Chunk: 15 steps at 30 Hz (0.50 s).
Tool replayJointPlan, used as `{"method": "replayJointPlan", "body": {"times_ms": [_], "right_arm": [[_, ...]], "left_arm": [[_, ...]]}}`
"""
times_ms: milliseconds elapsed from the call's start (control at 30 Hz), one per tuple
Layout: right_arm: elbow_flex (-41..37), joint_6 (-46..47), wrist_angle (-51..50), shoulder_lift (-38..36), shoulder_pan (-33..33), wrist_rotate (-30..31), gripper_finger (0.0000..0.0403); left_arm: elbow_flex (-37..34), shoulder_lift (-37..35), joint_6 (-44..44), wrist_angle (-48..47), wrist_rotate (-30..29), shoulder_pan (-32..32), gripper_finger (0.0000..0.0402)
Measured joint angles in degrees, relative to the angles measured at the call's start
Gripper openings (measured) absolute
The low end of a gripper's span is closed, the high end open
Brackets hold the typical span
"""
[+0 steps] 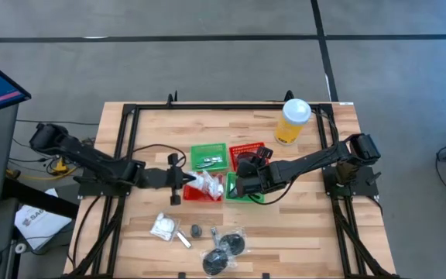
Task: Pick & Place Travel size toiletries
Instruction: Put the white cotton pack into the left red basket
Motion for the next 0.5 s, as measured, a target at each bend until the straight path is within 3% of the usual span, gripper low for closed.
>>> {"method": "replayJointPlan", "body": {"times_ms": [500], "right_arm": [[0.0,0.0,0.0,0.0,0.0,0.0,0.0108]], "left_arm": [[0.0,10.1,8.9,11.6,12.5,7.9,0.0]]}}
